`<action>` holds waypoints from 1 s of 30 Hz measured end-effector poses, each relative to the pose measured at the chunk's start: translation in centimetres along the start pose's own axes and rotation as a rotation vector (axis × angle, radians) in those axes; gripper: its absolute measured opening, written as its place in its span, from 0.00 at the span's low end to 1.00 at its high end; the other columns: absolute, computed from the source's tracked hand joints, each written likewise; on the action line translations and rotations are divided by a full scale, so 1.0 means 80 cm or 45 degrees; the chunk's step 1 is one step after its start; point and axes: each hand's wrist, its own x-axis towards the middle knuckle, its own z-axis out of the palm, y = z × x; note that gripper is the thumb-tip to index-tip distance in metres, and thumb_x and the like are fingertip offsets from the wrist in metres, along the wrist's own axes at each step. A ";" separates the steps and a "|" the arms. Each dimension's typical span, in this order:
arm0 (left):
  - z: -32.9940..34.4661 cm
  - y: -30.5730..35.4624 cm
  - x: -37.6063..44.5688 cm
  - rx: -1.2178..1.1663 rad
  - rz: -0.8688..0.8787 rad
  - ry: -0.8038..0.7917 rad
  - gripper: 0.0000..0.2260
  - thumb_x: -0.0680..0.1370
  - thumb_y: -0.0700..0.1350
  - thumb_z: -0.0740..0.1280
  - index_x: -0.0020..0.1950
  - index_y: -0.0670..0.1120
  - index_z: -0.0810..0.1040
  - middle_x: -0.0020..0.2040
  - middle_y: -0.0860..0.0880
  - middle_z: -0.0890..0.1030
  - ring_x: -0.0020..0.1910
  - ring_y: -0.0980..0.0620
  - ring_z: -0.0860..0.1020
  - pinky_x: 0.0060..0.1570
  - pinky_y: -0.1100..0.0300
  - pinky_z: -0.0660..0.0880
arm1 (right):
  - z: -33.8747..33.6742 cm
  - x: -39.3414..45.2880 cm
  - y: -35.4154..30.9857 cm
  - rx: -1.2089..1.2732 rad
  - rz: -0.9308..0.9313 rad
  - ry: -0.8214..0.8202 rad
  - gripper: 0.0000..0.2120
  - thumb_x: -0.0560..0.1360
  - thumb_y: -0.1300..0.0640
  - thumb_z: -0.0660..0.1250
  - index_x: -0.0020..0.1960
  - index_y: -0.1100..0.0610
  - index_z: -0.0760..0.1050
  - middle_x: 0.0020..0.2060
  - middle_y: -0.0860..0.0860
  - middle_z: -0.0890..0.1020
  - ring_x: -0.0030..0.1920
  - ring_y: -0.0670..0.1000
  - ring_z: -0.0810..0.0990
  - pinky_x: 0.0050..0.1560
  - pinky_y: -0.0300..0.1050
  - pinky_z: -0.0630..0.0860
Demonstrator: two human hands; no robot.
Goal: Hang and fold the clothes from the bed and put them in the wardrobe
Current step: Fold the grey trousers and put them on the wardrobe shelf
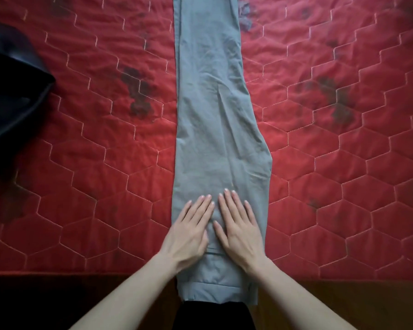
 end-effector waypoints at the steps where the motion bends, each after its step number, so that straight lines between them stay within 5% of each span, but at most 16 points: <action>1: 0.002 -0.007 -0.007 0.031 0.038 -0.017 0.31 0.81 0.48 0.57 0.84 0.41 0.55 0.85 0.44 0.51 0.84 0.48 0.49 0.79 0.45 0.57 | 0.004 -0.006 0.009 -0.019 0.006 0.004 0.31 0.85 0.43 0.54 0.84 0.56 0.55 0.84 0.52 0.54 0.84 0.51 0.50 0.80 0.57 0.58; 6: 0.005 -0.049 -0.009 0.158 0.282 -0.103 0.32 0.85 0.59 0.54 0.85 0.46 0.50 0.85 0.45 0.48 0.84 0.47 0.46 0.81 0.47 0.50 | 0.009 -0.002 0.023 0.016 -0.081 -0.020 0.32 0.85 0.41 0.54 0.84 0.55 0.54 0.84 0.52 0.53 0.84 0.51 0.50 0.81 0.57 0.56; 14: -0.031 -0.104 -0.051 0.322 0.686 -0.246 0.41 0.72 0.42 0.62 0.84 0.44 0.52 0.85 0.45 0.52 0.84 0.46 0.51 0.79 0.44 0.59 | -0.036 -0.034 0.120 -0.170 -0.877 -0.381 0.38 0.82 0.32 0.56 0.85 0.47 0.49 0.84 0.51 0.49 0.84 0.55 0.47 0.80 0.59 0.53; 20: -0.023 -0.090 -0.063 0.311 0.707 -0.256 0.44 0.74 0.58 0.66 0.85 0.48 0.51 0.85 0.46 0.49 0.84 0.45 0.48 0.79 0.41 0.50 | -0.047 -0.010 0.142 -0.263 -1.136 -0.521 0.54 0.70 0.23 0.64 0.85 0.46 0.44 0.84 0.56 0.43 0.83 0.59 0.41 0.81 0.60 0.44; 23: -0.010 -0.080 -0.060 0.363 0.695 -0.244 0.43 0.76 0.64 0.65 0.85 0.49 0.50 0.85 0.44 0.48 0.84 0.43 0.47 0.78 0.35 0.51 | -0.045 -0.009 0.144 -0.350 -1.170 -0.510 0.59 0.65 0.24 0.68 0.85 0.46 0.43 0.84 0.58 0.43 0.83 0.60 0.41 0.80 0.61 0.44; 30: -0.007 -0.078 -0.058 0.347 0.732 -0.167 0.35 0.81 0.57 0.63 0.85 0.50 0.54 0.85 0.45 0.52 0.83 0.41 0.51 0.76 0.33 0.58 | -0.025 -0.037 0.123 -0.301 -1.031 -0.301 0.46 0.75 0.38 0.67 0.85 0.48 0.49 0.83 0.59 0.51 0.83 0.62 0.50 0.79 0.63 0.58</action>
